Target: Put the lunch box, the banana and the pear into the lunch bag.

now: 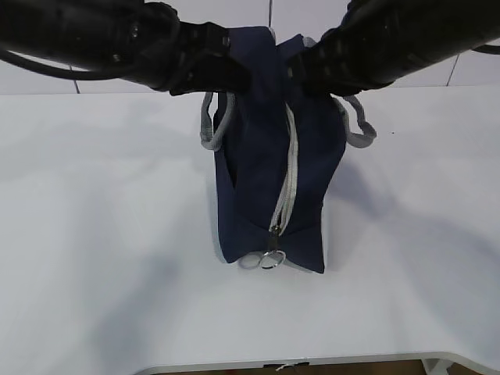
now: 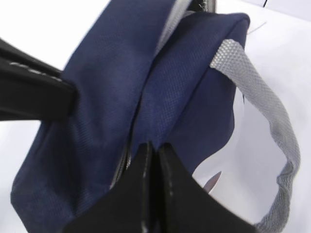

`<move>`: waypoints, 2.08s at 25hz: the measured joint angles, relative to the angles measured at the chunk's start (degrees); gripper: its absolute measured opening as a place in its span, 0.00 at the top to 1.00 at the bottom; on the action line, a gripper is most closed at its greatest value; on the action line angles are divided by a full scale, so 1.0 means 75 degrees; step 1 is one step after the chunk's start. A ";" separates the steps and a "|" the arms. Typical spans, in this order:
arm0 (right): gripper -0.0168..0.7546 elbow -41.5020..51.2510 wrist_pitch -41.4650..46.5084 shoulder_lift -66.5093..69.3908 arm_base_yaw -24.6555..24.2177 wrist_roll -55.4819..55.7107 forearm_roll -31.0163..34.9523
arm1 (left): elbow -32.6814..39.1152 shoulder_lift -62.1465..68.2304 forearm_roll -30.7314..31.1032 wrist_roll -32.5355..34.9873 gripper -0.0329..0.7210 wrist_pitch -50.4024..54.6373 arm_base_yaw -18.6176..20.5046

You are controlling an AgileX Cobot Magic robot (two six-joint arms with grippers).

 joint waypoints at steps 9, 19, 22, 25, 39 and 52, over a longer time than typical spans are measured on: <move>0.95 0.0635 -0.1061 -0.0051 -0.0162 0.0164 -0.0267 | -0.0112 0.0219 0.0203 0.0177 0.96 0.0066 0.0000; 0.95 0.0635 -0.1218 0.0103 -0.0578 0.0214 -0.0138 | -0.0125 0.0219 0.0580 0.0332 0.96 0.0154 0.0000; 0.95 0.0635 -0.1156 0.0119 -0.0578 0.0214 0.0043 | -0.0125 0.0226 0.0580 0.0332 0.96 0.0121 0.0000; 0.95 0.0635 -0.1138 0.0136 -0.0578 0.0214 0.0094 | -0.0125 0.0263 0.0580 0.0332 0.96 0.0052 0.0000; 0.80 0.0635 -0.1109 0.0136 -0.0578 0.0214 0.0109 | -0.0125 0.0275 0.0580 0.0337 0.96 0.0038 0.0000; 0.48 0.0635 -0.0908 -0.0304 -0.0590 0.0201 0.0403 | -0.0125 0.0275 0.0580 0.0337 0.96 -0.0088 0.0000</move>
